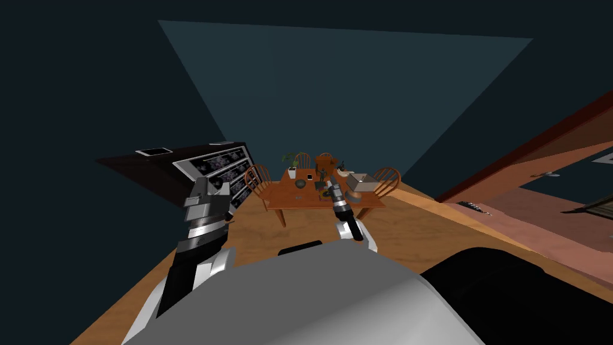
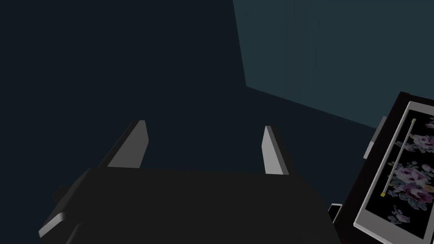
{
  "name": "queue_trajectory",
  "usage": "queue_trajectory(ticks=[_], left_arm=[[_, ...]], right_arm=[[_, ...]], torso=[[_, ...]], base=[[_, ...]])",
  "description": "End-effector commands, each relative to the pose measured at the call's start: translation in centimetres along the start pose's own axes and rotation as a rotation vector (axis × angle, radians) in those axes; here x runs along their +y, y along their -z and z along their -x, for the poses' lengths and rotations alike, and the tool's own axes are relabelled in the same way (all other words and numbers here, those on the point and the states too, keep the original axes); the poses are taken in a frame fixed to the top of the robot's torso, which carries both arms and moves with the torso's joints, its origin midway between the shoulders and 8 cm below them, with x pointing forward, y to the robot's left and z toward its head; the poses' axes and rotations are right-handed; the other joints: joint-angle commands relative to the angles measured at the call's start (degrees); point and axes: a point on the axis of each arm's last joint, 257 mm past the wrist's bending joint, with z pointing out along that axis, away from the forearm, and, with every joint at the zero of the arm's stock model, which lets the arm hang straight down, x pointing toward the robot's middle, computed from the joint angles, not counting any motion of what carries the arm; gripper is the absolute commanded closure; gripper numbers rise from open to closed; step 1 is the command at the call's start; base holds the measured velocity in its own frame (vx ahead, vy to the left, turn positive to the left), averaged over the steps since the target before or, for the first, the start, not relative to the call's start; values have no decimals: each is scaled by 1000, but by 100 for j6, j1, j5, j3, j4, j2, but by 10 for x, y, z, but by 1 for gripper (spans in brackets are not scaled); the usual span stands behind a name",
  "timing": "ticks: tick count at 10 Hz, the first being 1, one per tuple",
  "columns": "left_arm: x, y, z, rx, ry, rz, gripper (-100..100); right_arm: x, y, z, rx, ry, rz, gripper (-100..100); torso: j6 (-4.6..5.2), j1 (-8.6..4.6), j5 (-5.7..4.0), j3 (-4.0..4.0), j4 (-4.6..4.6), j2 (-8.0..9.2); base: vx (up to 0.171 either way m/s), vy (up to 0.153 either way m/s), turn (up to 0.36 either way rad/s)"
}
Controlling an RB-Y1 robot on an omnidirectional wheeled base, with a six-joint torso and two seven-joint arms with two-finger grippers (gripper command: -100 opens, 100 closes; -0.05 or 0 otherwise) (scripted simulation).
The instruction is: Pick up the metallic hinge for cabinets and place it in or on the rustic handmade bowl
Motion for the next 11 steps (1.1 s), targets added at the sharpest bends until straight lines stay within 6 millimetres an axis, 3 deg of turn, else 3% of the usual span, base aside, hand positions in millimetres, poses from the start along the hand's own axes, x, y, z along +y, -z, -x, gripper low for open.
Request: queue_trajectory(ticks=[1,8,9,11], left_arm=[[0,0,0,0,0,0,0],[0,0,0,0,0,0,0],[0,0,0,0,0,0,0],[0,0,0,0,0,0,0]], right_arm=[[-18,-3,-6,29,60,-38,-100],[-111,-3,-43,171,350,-213,-100],[-113,-2,-44,173,356,-216,-100],[-138,0,-53,222,454,-259,-100]], torso=[[0,0,0,0,0,0],[1,10,3,0,0,0],[1,8,2,-2,-1,-4],[1,-1,1,-3,-1,-5]], base=[[-6,49,58],[-8,61,87],[10,34,24],[6,39,97]])
